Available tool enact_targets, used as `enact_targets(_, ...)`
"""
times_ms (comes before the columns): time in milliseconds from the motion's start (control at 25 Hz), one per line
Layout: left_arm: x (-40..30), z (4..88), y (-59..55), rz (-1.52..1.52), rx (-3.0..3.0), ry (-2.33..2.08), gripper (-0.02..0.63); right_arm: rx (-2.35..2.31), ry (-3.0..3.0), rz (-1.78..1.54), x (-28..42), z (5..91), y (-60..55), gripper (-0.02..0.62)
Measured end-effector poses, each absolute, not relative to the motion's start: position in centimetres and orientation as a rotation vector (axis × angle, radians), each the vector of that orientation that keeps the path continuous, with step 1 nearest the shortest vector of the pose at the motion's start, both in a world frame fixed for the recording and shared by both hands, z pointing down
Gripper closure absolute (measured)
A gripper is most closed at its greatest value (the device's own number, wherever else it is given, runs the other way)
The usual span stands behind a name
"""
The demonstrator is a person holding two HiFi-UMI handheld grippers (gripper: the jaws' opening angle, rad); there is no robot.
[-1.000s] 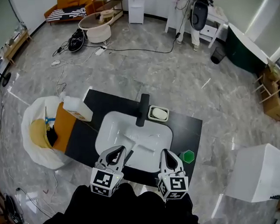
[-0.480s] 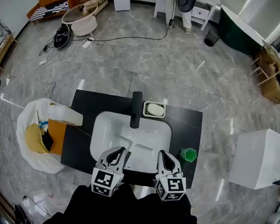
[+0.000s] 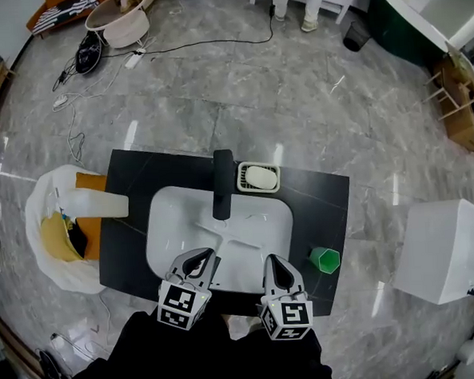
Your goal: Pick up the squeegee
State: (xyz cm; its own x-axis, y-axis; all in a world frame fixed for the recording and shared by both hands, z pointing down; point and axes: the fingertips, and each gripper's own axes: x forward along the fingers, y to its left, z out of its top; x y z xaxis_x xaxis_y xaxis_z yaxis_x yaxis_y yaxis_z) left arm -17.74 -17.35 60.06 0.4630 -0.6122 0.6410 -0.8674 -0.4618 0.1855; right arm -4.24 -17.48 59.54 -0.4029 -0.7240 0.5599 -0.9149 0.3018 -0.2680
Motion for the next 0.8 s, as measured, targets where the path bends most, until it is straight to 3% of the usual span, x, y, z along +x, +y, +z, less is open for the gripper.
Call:
enact_targets(520,-17.1,68.5,-16.7,0.808,2.062,-1.102,0.576,1.504,-2.171,0.859,-3.3,62.4,-18.2,0.580)
enact_targets(600,-16.9,69.6,-16.2,0.819,2.032,-1.061,0.468,1.503,-2.165,0.864,-3.3,62.7,-18.2,0.580)
enact_targets(800,-16.8,72.6,-14.8,0.887,1.931,-0.988,0.387,1.500,-2.161,0.874,-3.4,63.1,-18.0,0.580)
